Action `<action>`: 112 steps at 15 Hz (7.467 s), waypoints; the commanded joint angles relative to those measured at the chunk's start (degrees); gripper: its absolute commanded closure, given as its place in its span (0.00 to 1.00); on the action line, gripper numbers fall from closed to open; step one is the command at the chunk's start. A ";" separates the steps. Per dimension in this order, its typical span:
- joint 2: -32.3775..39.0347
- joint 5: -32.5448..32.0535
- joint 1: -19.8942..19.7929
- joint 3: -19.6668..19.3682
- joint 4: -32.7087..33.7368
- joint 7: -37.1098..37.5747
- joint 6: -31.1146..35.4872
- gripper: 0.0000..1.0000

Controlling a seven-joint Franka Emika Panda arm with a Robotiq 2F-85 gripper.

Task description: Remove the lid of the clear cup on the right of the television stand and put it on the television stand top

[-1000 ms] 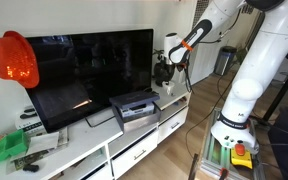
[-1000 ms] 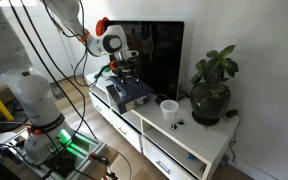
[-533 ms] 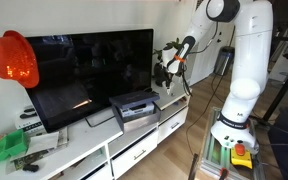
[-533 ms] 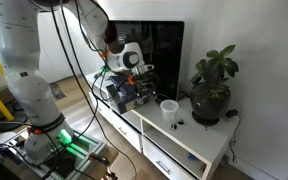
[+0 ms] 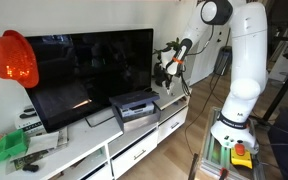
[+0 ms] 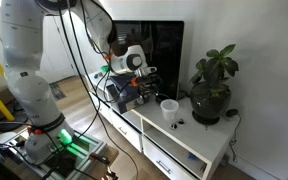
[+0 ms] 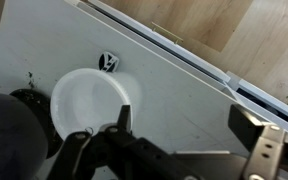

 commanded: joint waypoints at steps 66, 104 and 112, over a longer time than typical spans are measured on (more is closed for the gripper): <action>-2.87 19.23 -11.44 10.49 3.58 -20.41 -4.18 0.98; 10.92 29.38 -19.60 21.53 3.74 -48.22 3.74 0.22; -10.86 25.21 -8.88 6.94 -1.21 -24.85 -6.98 0.00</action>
